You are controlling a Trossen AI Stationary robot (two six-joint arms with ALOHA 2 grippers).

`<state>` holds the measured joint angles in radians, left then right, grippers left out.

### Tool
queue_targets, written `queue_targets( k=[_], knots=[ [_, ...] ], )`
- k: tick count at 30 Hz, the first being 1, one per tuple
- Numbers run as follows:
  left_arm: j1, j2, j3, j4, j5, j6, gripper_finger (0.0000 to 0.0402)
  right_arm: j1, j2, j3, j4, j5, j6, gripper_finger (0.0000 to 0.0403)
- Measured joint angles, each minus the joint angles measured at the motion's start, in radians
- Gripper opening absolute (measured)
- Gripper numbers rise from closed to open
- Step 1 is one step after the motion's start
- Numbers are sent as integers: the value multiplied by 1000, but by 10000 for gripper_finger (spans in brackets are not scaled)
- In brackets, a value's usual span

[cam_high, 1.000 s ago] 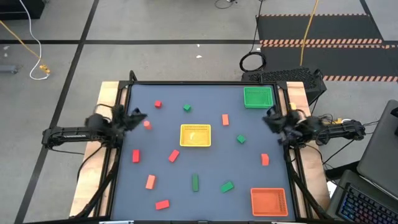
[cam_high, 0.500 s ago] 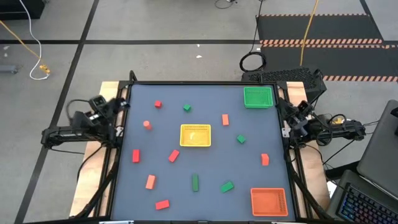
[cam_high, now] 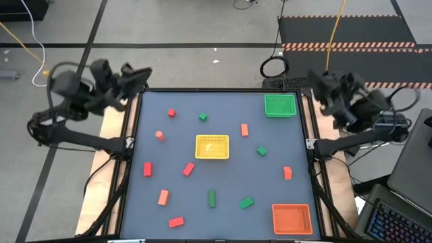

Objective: Sort & place blocks by color
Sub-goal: Put the orange block into the yellow basket

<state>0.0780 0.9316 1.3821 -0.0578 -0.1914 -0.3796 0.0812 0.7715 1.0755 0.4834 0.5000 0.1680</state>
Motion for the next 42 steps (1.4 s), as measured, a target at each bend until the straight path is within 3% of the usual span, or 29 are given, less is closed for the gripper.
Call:
queue_targets(
  k=[3, 6, 11, 16, 21, 26, 29, 36, 42],
  knots=[
    [0, 140, 210, -207, 15, 51, 97, -18, 160, 208, -26, 1, -84, 2],
    [0, 254, 354, -415, 19, 80, 97, -36, 287, 378, -206, 0, -103, 2],
    [0, 350, 418, -585, 62, 100, 97, -25, 394, 453, -470, -33, 33, 2],
    [0, 387, 419, -719, 92, -80, 97, -20, 414, 402, -454, -57, 85, 2],
    [6, 412, 419, -856, 90, -75, 97, -20, 417, 301, -451, -59, 235, 2],
    [63, 427, 419, -1294, -67, -226, 97, -22, 416, 167, -429, -55, 312, 2],
    [99, 432, 418, -1519, -95, -288, 99, -42, 418, 67, -318, -56, 313, 2],
    [159, 421, 345, -1509, -77, -245, 164, -57, 416, -134, 20, -55, 320, 2],
    [209, 452, 193, -1516, -7, -228, 251, -60, 416, -179, 48, -94, 383, 44]
  ],
)
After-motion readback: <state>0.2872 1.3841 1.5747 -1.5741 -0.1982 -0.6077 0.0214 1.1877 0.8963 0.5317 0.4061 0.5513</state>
